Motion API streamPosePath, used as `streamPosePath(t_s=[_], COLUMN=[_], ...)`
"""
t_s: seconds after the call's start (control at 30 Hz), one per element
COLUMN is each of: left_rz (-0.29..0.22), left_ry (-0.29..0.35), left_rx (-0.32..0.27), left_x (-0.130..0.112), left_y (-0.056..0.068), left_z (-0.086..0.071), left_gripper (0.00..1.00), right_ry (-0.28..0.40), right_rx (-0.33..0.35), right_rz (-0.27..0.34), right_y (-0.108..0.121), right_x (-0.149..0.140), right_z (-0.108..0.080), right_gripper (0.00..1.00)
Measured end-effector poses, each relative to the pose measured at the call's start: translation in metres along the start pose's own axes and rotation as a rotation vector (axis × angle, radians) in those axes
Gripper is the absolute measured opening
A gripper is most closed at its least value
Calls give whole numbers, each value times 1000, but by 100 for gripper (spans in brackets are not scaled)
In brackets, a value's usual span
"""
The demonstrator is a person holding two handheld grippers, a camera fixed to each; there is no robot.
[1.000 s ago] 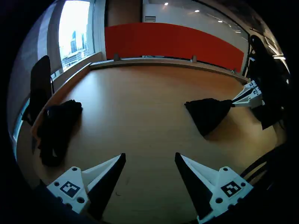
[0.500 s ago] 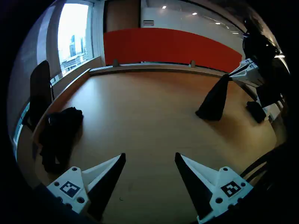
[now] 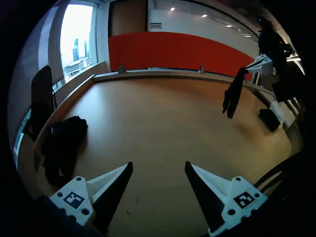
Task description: Fold towel
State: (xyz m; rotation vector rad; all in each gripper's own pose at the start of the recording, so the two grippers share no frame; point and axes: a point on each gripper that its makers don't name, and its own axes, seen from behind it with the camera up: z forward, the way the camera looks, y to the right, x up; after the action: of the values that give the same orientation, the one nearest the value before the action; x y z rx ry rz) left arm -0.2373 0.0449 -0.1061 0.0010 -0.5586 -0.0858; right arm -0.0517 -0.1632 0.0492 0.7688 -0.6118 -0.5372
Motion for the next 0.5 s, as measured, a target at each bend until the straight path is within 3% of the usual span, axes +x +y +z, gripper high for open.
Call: streamPosePath(t_s=[0.5], left_rz=[17], left_ry=[-8], left_rx=[-3], left_x=[1], left_y=[5], left_z=[2], left_gripper=[98], right_ry=[-28], right_rx=[-41], right_rz=[52], right_y=[55], right_x=[-26], right_z=[-27], right_gripper=[4])
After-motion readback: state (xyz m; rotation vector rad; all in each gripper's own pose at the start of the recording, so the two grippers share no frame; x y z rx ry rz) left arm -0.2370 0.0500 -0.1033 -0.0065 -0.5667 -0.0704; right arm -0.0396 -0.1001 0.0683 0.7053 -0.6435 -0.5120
